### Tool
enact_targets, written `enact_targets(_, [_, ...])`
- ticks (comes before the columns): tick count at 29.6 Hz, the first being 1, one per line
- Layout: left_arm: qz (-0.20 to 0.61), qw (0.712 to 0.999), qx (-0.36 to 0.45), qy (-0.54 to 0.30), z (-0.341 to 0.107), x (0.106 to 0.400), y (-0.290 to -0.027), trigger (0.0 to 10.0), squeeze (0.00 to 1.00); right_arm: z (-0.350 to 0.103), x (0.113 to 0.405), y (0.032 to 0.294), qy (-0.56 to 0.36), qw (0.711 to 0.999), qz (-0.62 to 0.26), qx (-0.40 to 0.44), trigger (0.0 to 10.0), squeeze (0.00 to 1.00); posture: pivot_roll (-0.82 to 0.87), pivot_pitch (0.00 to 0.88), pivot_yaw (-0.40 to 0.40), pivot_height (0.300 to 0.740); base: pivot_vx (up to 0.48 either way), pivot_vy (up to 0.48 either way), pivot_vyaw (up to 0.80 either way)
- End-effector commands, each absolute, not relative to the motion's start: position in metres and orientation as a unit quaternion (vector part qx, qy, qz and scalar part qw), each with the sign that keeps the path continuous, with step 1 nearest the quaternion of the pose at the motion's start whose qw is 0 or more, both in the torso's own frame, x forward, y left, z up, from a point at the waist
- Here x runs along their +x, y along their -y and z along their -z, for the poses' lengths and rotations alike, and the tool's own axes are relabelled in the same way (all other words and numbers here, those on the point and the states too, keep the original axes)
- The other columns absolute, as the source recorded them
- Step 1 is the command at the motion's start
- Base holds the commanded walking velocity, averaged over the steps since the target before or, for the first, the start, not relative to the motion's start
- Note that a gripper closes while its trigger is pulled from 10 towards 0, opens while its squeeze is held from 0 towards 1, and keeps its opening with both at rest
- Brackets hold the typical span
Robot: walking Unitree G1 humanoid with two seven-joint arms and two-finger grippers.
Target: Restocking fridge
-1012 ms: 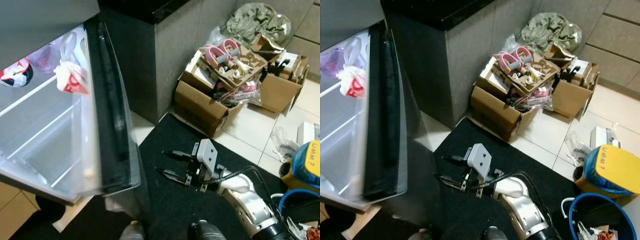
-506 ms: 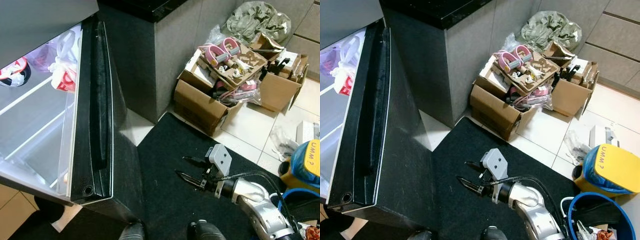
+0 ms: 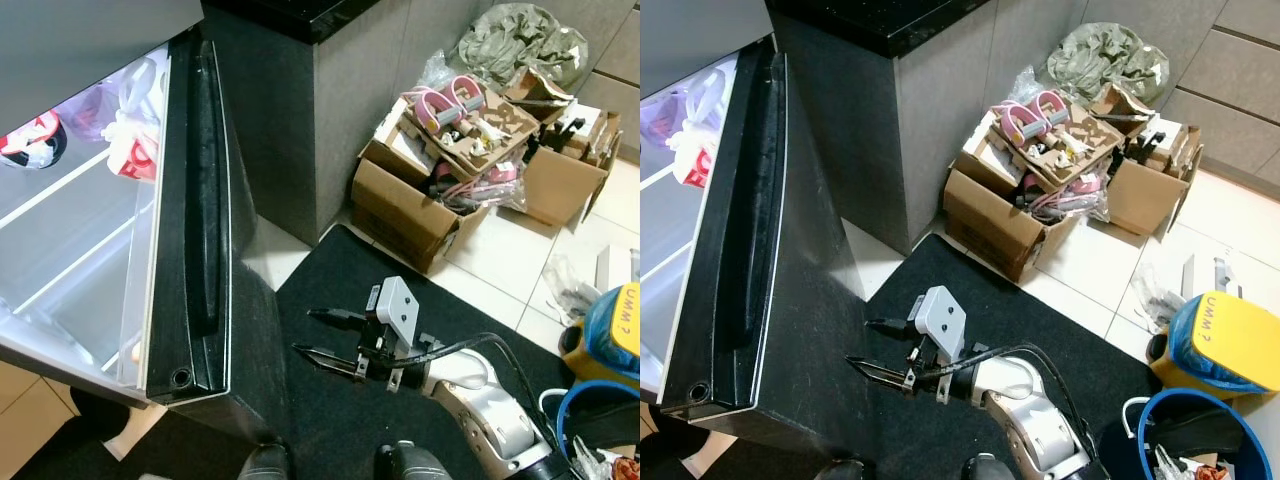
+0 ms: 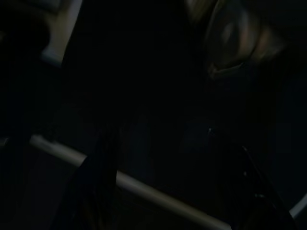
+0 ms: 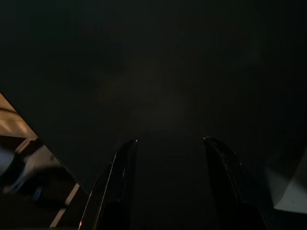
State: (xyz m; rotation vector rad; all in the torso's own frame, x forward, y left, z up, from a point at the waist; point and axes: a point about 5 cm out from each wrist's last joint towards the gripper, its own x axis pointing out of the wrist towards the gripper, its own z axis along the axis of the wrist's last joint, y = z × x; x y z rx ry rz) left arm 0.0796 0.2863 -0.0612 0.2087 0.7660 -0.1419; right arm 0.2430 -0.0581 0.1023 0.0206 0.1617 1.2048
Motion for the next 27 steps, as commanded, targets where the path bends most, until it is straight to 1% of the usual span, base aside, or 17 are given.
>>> enact_targets(1, [0.113, 0.925, 0.113, -0.346, 0.05, 0.079, -0.29, 10.0, 0.0, -0.087, 0.239, 0.067, -0.109, 0.828, -0.55, 0.005, 10.0, 0.0, -0.03, 0.194, -0.017, 0.74, 0.0, 0.0, 0.0])
enact_targets(4, [0.185, 0.921, 0.118, -0.322, 0.039, 0.078, -0.282, 10.0, 0.0, -0.076, 0.24, 0.075, -0.129, 0.841, -0.525, 0.003, 10.0, 0.0, -0.03, 0.194, -0.017, 0.74, 0.0, 0.0, 0.0])
enact_targets(5, [0.26, 0.906, 0.106, -0.317, 0.031, 0.09, -0.272, 10.0, 0.0, -0.066, 0.242, 0.083, -0.145, 0.857, -0.494, -0.001, 10.0, 0.0, -0.03, 0.196, -0.016, 0.74, 0.0, 0.0, 0.0])
enact_targets(6, [0.26, 0.906, 0.106, -0.317, 0.031, 0.09, -0.272, 10.0, 0.0, -0.066, 0.242, 0.083, -0.145, 0.857, -0.494, -0.001, 10.0, 0.0, -0.03, 0.196, -0.016, 0.74, 0.0, 0.0, 0.0])
enact_targets(8, [0.31, 0.89, 0.105, -0.319, 0.026, 0.098, -0.266, 10.0, 0.0, -0.062, 0.243, 0.088, -0.148, 0.866, -0.478, -0.01, 10.0, 0.0, -0.03, 0.199, -0.012, 0.74, 0.0, 0.0, 0.0])
enact_targets(13, [0.304, 0.889, 0.103, -0.326, 0.028, 0.098, -0.269, 10.0, 0.0, -0.068, 0.245, 0.082, -0.137, 0.866, -0.481, -0.011, 10.0, 0.0, -0.03, 0.2, -0.012, 0.74, 0.0, 0.0, 0.0])
enact_targets(15, [0.302, 0.887, 0.101, -0.334, 0.03, 0.096, -0.271, 10.0, 0.0, -0.071, 0.249, 0.078, -0.129, 0.866, -0.483, -0.012, 10.0, 0.0, -0.03, 0.199, -0.011, 0.74, 0.0, 0.0, 0.0])
enact_targets(16, [0.301, 0.883, 0.099, -0.345, 0.033, 0.092, -0.273, 10.0, 0.0, -0.075, 0.253, 0.071, -0.12, 0.864, -0.489, -0.011, 10.0, 0.0, -0.03, 0.2, -0.011, 0.74, 0.0, 0.0, 0.0])
enact_targets(17, [0.301, 0.883, 0.099, -0.345, 0.033, 0.092, -0.273, 10.0, 0.0, -0.075, 0.253, 0.071, -0.12, 0.864, -0.489, -0.011, 10.0, 0.0, -0.03, 0.2, -0.011, 0.74, 0.0, 0.0, 0.0])
enact_targets(19, [0.299, 0.871, 0.099, -0.377, 0.043, 0.078, -0.276, 10.0, 0.0, -0.087, 0.26, 0.049, -0.099, 0.849, -0.519, -0.012, 10.0, 0.0, -0.03, 0.202, -0.012, 0.74, 0.0, 0.0, 0.0])
enact_targets(20, [0.299, 0.871, 0.099, -0.377, 0.043, 0.078, -0.276, 10.0, 0.0, -0.087, 0.26, 0.049, -0.099, 0.849, -0.519, -0.012, 10.0, 0.0, -0.03, 0.202, -0.012, 0.74, 0.0, 0.0, 0.0])
enact_targets(21, [0.299, 0.864, 0.101, -0.393, 0.046, 0.07, -0.276, 10.0, 0.0, -0.092, 0.261, 0.038, -0.09, 0.839, -0.536, -0.014, 10.0, 0.0, -0.03, 0.204, -0.012, 0.74, 0.0, 0.0, 0.0])
enact_targets(22, [0.299, 0.864, 0.101, -0.393, 0.046, 0.07, -0.276, 10.0, 0.0, -0.092, 0.261, 0.038, -0.09, 0.839, -0.536, -0.014, 10.0, 0.0, -0.03, 0.204, -0.012, 0.74, 0.0, 0.0, 0.0])
enact_targets(24, [0.3, 0.836, 0.107, -0.447, 0.057, 0.04, -0.273, 10.0, 0.0, -0.1, 0.261, 0.013, -0.075, 0.814, -0.576, -0.023, 10.0, 0.0, -0.03, 0.209, -0.014, 0.74, 0.0, 0.0, 0.0])
enact_targets(25, [0.3, 0.836, 0.107, -0.447, 0.057, 0.04, -0.273, 10.0, 0.0, -0.1, 0.261, 0.013, -0.075, 0.814, -0.576, -0.023, 10.0, 0.0, -0.03, 0.209, -0.014, 0.74, 0.0, 0.0, 0.0])
enact_targets(27, [0.285, 0.814, 0.107, -0.495, 0.065, 0.017, -0.276, 10.0, 0.0, -0.104, 0.259, -0.003, -0.067, 0.797, -0.599, -0.035, 10.0, 0.0, -0.02, 0.215, -0.02, 0.74, 0.0, 0.0, 0.0])
